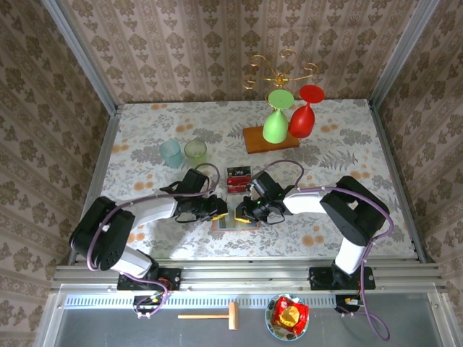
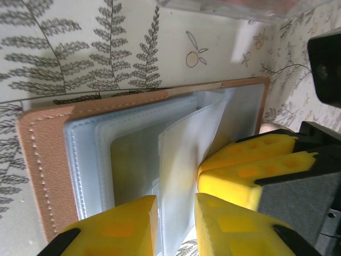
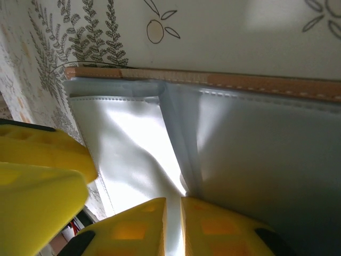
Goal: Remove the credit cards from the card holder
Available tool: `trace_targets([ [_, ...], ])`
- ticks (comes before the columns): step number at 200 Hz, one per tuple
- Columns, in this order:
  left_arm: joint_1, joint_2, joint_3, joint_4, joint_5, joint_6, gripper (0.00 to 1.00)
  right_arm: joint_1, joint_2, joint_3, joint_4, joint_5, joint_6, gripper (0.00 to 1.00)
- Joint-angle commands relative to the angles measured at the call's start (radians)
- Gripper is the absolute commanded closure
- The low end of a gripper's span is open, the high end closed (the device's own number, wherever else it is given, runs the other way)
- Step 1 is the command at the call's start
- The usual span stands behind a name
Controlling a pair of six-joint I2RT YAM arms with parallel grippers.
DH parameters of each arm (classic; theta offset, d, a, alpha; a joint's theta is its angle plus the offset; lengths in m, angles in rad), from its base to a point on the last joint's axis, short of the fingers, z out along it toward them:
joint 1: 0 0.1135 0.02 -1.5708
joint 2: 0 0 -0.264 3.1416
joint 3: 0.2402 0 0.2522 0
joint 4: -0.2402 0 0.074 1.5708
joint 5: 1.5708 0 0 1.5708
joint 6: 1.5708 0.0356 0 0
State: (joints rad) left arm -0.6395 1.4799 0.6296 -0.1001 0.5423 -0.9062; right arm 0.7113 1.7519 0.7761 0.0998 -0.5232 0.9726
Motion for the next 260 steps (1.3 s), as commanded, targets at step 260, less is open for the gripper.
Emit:
trace_targets([
  [260,-0.174,0.169,0.341,-0.086,-0.066,0.048,0.6,-0.069,-0.55,-0.065,-0.333,0.332,-0.104,0.78],
])
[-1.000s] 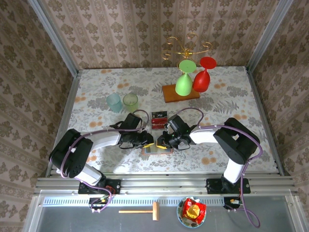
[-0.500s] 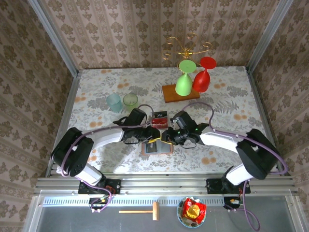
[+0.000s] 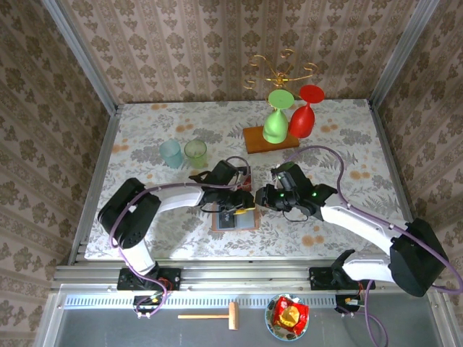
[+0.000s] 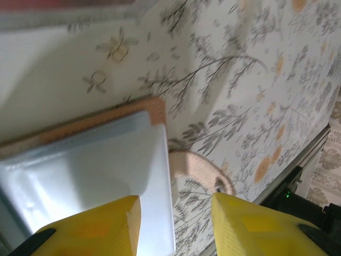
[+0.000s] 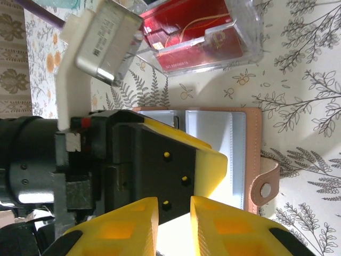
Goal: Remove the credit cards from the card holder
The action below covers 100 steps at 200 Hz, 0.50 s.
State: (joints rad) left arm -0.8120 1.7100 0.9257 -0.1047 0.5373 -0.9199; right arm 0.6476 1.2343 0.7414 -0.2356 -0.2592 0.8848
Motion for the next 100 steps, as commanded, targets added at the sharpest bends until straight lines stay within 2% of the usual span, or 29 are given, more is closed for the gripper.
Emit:
trace_targets([
  [1,-0.001,-0.063,0.046,-0.084,-0.063,0.063,0.6,-0.005,-0.033,-0.031,0.003,0.07,-0.017,0.78],
  [62,0.02,-0.205,-0.02,-0.162,-0.172,0.086,0.6,-0.001,-0.091,-0.055,0.064,0.158,-0.012,0.78],
  [100,0.029,-0.308,-0.049,-0.237,-0.251,0.098,0.6,0.031,-0.075,-0.043,0.11,0.198,-0.015,0.78],
])
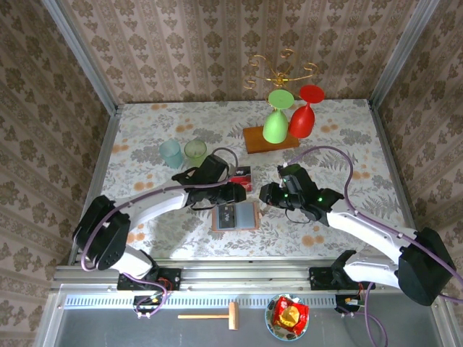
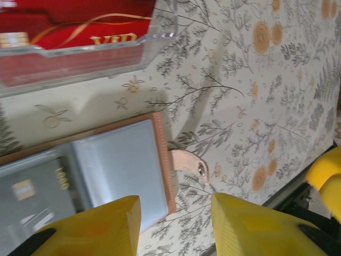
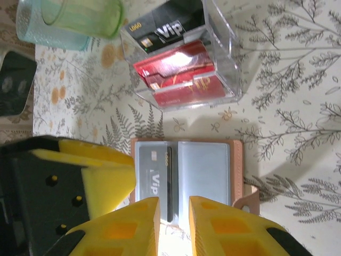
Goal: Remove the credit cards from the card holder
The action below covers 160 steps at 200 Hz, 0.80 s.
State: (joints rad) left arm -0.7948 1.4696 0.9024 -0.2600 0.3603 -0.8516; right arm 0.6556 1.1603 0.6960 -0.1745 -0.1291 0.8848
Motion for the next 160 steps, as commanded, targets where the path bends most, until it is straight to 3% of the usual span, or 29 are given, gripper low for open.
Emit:
trace_targets([
  [1,0.012,-0.071,-0.026,-0.083,-0.074,0.03,0.6,0.024,0.001,0.003,0.051,0.067,-0.015,0.78],
  [65,0.069,-0.204,-0.117,-0.105,-0.093,0.015,0.6,0.079,0.122,0.1,0.044,0.057,-0.052,0.78],
  [160,0.218,-0.266,-0.235,-0.009,0.034,0.018,0.61,0.085,0.326,0.253,-0.046,-0.167,-0.113,0.78],
])
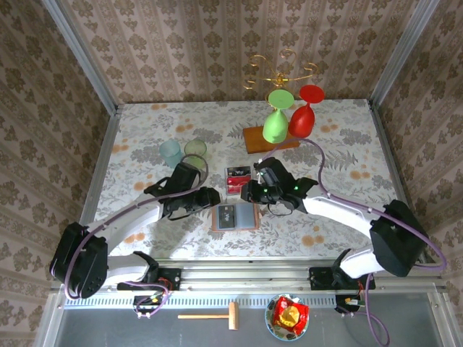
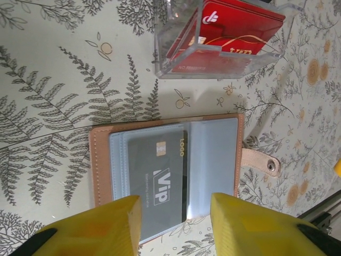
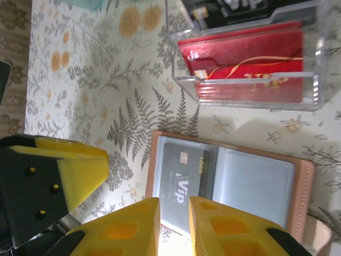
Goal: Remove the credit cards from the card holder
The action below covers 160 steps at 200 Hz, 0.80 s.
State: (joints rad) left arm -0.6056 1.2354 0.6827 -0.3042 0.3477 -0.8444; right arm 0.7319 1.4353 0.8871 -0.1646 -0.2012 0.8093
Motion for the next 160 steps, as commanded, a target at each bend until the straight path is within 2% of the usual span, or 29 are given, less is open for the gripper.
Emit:
trace_targets([
  [1,0.03,-0.032,-0.016,0.036,0.048,0.011,0.61,0.009,0.053,0.063,-0.055,-0.099,-0.038,0.78],
  [85,0.076,0.002,-0.071,0.064,0.144,0.018,0.72,0.017,0.216,0.125,-0.092,-0.23,-0.046,0.8],
  [122,0.064,0.091,-0.094,0.152,0.191,-0.005,0.8,0.02,0.277,0.135,-0.065,-0.274,-0.005,0.8],
  [160,0.04,0.174,-0.112,0.231,0.213,-0.025,0.81,0.019,0.308,0.109,-0.005,-0.293,0.05,0.78],
])
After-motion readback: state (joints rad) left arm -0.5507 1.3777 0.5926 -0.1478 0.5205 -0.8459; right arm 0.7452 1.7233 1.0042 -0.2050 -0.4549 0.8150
